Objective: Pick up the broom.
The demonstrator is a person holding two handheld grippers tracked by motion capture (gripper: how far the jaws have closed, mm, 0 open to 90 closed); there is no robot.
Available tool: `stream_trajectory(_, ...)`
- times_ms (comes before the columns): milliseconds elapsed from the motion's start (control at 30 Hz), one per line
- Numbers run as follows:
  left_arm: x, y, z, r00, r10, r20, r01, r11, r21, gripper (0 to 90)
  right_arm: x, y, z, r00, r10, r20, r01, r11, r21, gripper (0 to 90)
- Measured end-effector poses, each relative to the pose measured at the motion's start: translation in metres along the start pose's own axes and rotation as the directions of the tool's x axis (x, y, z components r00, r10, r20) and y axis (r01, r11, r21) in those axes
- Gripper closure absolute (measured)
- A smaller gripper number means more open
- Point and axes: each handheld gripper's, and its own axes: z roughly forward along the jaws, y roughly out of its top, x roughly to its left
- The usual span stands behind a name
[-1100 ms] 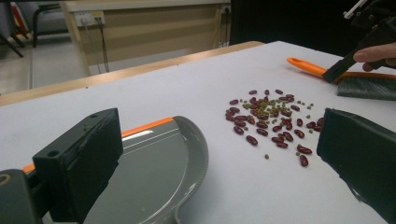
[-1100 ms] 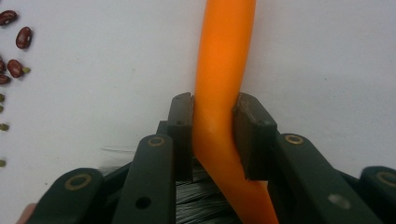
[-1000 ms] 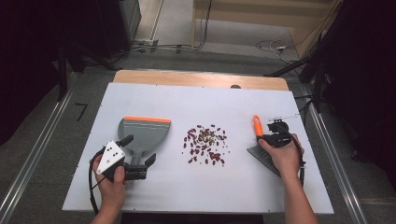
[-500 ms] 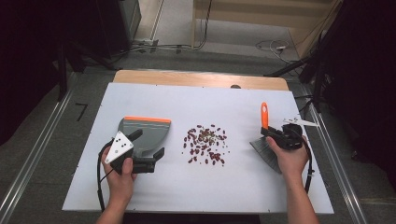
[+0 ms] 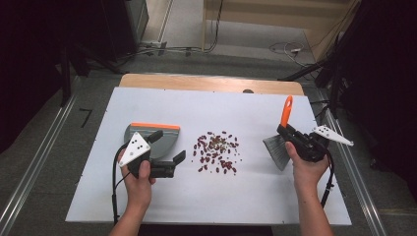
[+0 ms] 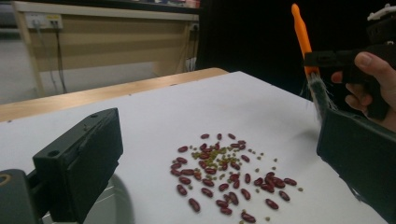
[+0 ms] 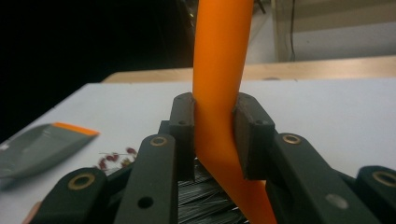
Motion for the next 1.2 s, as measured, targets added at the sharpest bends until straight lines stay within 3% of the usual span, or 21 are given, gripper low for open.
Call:
stream_trajectory(200, -0.013, 0.004, 0.011, 0.9991, 0.013, 0.040, -0.014, 0.9998, 0.010, 0.8, 0.025, 0.017, -0.006, 0.9977, -0.039, -0.055, 0.036, 0.998, -0.060, 69.8)
stream_trajectory(467, -0.031, 0.005, 0.025, 0.9944, 0.012, 0.105, -0.016, 0.9994, 0.030, 2.3, 0.058, 0.025, -0.005, 0.9902, -0.073, -0.119, 0.063, 0.994, -0.087, 69.8)
stream_trajectory(500, -0.034, 0.004, 0.027, 0.9939, 0.011, 0.110, -0.015, 0.9993, 0.035, 2.8, 0.067, 0.024, -0.002, 0.9859, -0.077, -0.149, 0.064, 0.994, -0.086, 69.8)
stream_trajectory(567, -0.043, 0.002, 0.034, 0.9862, -0.001, 0.166, -0.007, 0.9987, 0.051, 2.7, 0.078, 0.023, 0.001, 0.9819, -0.084, -0.170, 0.070, 0.994, -0.087, 69.8)
stream_trajectory(700, -0.056, 0.001, 0.040, 0.9768, -0.006, 0.214, -0.008, 0.9980, 0.062, 3.5, 0.102, 0.019, 0.007, 0.9722, -0.113, -0.205, 0.097, 0.991, -0.088, 69.8)
stream_trajectory(833, -0.064, 0.001, 0.042, 0.9765, -0.014, 0.215, 0.000, 0.9979, 0.065, 7.5, 0.119, 0.016, 0.010, 0.9627, -0.125, -0.240, 0.106, 0.990, -0.090, 69.8)
stream_trajectory(867, -0.068, 0.001, 0.044, 0.9754, -0.018, 0.220, 0.003, 0.9975, 0.070, 9.0, 0.129, 0.014, 0.011, 0.9558, -0.131, -0.264, 0.110, 0.990, -0.092, 69.8)
stream_trajectory(933, -0.074, 0.001, 0.047, 0.9733, -0.023, 0.228, 0.005, 0.9968, 0.080, 11.9, 0.135, 0.013, 0.012, 0.9507, -0.138, -0.278, 0.115, 0.989, -0.097, 69.8)
stream_trajectory(1100, -0.086, -0.004, 0.054, 0.9644, -0.018, 0.264, -0.012, 0.9936, 0.112, 15.6, 0.148, 0.011, 0.013, 0.9479, -0.146, -0.283, 0.118, 0.987, -0.113, 69.7)
stream_trajectory(1200, -0.093, -0.007, 0.061, 0.9683, -0.015, 0.249, -0.021, 0.9894, 0.144, 19.4, 0.155, 0.007, 0.015, 0.9417, -0.149, -0.302, 0.122, 0.987, -0.107, 69.7)
